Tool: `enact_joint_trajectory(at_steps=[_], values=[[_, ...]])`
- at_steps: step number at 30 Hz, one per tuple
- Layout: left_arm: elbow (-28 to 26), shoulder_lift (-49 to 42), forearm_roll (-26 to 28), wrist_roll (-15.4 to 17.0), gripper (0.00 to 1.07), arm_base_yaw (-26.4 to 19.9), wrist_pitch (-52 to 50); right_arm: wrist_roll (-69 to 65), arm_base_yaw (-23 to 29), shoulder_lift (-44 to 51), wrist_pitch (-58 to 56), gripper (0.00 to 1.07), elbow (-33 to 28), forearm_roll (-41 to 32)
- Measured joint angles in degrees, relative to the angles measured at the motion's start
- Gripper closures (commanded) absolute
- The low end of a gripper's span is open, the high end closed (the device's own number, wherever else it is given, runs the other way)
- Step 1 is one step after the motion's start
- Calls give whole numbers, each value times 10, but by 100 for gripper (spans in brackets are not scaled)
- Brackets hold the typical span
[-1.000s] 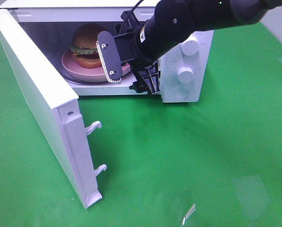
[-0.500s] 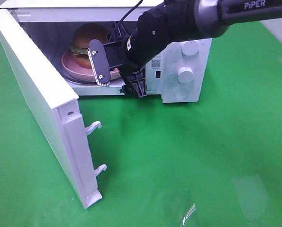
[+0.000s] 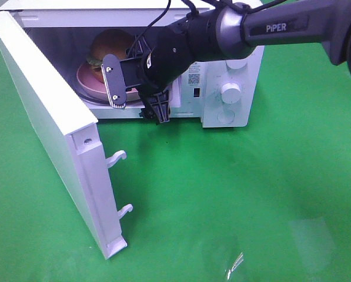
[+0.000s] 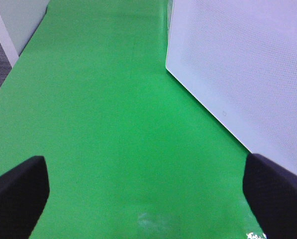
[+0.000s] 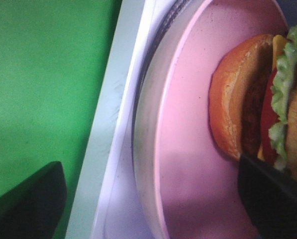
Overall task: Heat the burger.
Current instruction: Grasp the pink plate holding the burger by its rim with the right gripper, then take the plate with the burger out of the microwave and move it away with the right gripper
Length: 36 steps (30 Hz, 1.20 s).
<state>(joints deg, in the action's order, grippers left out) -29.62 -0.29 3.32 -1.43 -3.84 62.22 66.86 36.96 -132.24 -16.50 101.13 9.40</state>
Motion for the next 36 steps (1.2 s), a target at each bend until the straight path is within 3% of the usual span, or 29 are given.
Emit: enact_joint_trajectory(at_steps=[10, 15, 16, 17, 19, 22, 23, 24, 25, 26, 27, 36], values=[[0, 0, 0, 0, 8, 0, 0, 0, 0, -38, -2, 21, 37, -16], [0, 0, 0, 0, 8, 0, 0, 0, 0, -54, -2, 29, 44, -26], [0, 0, 0, 0, 8, 0, 0, 0, 0, -59, -2, 38, 44, -38], [0, 0, 0, 0, 8, 0, 0, 0, 0, -59, -2, 38, 44, -38], [0, 0, 0, 0, 8, 0, 0, 0, 0, -59, -2, 63, 44, -45], [0, 0, 0, 0, 8, 0, 0, 0, 0, -59, -2, 71, 45, -46], [0, 0, 0, 0, 8, 0, 0, 0, 0, -59, -1, 84, 46, -50], [0, 0, 0, 0, 8, 0, 0, 0, 0, -59, -1, 84, 46, -50], [0, 0, 0, 0, 8, 0, 0, 0, 0, -59, -2, 96, 48, -58], [0, 0, 0, 0, 8, 0, 0, 0, 0, -59, -2, 96, 48, -58], [0, 0, 0, 0, 8, 0, 0, 0, 0, -58, -6, 106, 48, -71], [0, 0, 0, 0, 8, 0, 0, 7, 5, -50, -21, 107, 50, -76]])
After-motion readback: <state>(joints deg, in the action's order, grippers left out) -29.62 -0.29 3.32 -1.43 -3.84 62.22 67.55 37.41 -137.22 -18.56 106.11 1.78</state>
